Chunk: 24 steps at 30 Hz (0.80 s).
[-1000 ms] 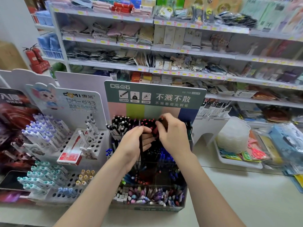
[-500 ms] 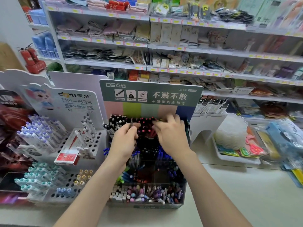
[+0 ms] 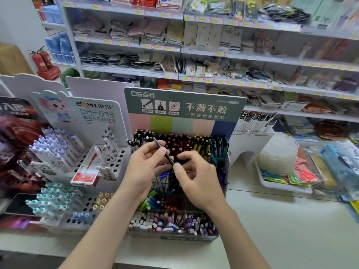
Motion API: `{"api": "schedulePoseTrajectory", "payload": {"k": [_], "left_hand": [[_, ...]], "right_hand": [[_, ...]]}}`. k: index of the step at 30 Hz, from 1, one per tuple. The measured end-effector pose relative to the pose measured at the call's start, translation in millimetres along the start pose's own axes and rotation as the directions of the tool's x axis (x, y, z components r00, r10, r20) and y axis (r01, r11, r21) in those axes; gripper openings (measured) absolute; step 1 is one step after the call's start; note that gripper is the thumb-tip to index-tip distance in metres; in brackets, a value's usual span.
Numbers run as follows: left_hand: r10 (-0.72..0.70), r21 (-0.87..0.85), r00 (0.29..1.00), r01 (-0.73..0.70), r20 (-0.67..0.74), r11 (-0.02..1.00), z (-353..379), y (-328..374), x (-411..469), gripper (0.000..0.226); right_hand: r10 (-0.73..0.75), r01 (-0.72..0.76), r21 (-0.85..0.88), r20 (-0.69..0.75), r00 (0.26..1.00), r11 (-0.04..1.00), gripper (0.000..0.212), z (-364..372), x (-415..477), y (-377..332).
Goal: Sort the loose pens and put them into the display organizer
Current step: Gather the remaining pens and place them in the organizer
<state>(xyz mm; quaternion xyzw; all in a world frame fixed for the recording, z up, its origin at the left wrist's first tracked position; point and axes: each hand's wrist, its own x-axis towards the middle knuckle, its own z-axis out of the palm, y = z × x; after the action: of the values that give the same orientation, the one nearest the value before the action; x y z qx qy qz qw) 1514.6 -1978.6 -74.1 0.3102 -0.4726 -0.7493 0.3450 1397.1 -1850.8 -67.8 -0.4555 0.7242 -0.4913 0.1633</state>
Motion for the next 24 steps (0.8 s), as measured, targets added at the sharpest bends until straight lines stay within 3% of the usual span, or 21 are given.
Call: {"api": "schedulePoseTrajectory", "payload": {"k": [2, 5, 6, 7, 9, 10, 12, 14, 16, 18, 21, 24], "left_hand": [[0.01, 0.006, 1.0, -0.01, -0.015, 1.0, 0, -3, -5, 0.021], [0.003, 0.115, 1.0, 0.0, -0.023, 0.993, 0, -8, -11, 0.023], [0.011, 0.18, 1.0, -0.006, -0.026, 0.984, -1, -11, -13, 0.021], [0.052, 0.292, 0.998, -0.039, -0.034, 0.955, -3, -15, -13, 0.016], [0.209, 0.614, 0.978, -0.163, -0.004, 0.772, -12, -27, -13, 0.008], [0.274, 0.738, 0.96, -0.221, 0.05, 0.637, -16, -33, -13, 0.016], [0.327, 0.837, 0.924, -0.331, 0.196, 0.435, -22, -46, -12, 0.033], [0.322, 0.865, 0.895, -0.404, 0.307, 0.298, -22, -54, -13, 0.043], [0.325, 0.882, 0.87, -0.439, 0.371, 0.169, -21, -60, -10, 0.045], [0.352, 0.888, 0.842, -0.456, 0.409, 0.056, -21, -59, -5, 0.04], [0.442, 0.909, 0.816, -0.417, 0.373, 0.001, -25, -55, 4, 0.029], [0.474, 0.918, 0.823, -0.39, 0.312, 0.073, -29, -54, 8, 0.028]], "right_hand": [[0.073, -0.083, 0.176, 0.061, 0.995, 0.981, 0.019, 5, -16, 3], [0.279, -0.143, 0.638, -0.117, 0.953, 0.757, 0.013, 6, -23, 5], [0.329, -0.106, 0.701, -0.19, 0.925, 0.705, 0.012, 4, -23, 6], [0.346, -0.069, 0.69, -0.271, 0.898, 0.72, 0.015, 2, -22, 9], [0.284, -0.041, 0.489, -0.435, 0.854, 0.871, 0.019, -4, -20, 17], [0.212, -0.043, 0.329, -0.495, 0.843, 0.943, 0.019, -7, -20, 22], [0.041, -0.033, 0.025, -0.492, 0.87, 0.999, 0.017, -9, -16, 32], [-0.069, 0.013, -0.21, -0.265, 0.962, 0.978, 0.013, -1, -6, 45], [-0.11, 0.114, -0.376, 0.031, 0.993, 0.92, 0.01, 9, 4, 56], [-0.146, 0.157, -0.425, 0.059, 0.988, 0.891, 0.015, 15, 12, 64], [-0.253, 0.144, -0.429, -0.209, 0.945, 0.892, 0.018, 19, 16, 62], [-0.395, 0.265, -0.626, -0.075, 0.916, 0.734, 0.022, 35, 6, 70]]}}
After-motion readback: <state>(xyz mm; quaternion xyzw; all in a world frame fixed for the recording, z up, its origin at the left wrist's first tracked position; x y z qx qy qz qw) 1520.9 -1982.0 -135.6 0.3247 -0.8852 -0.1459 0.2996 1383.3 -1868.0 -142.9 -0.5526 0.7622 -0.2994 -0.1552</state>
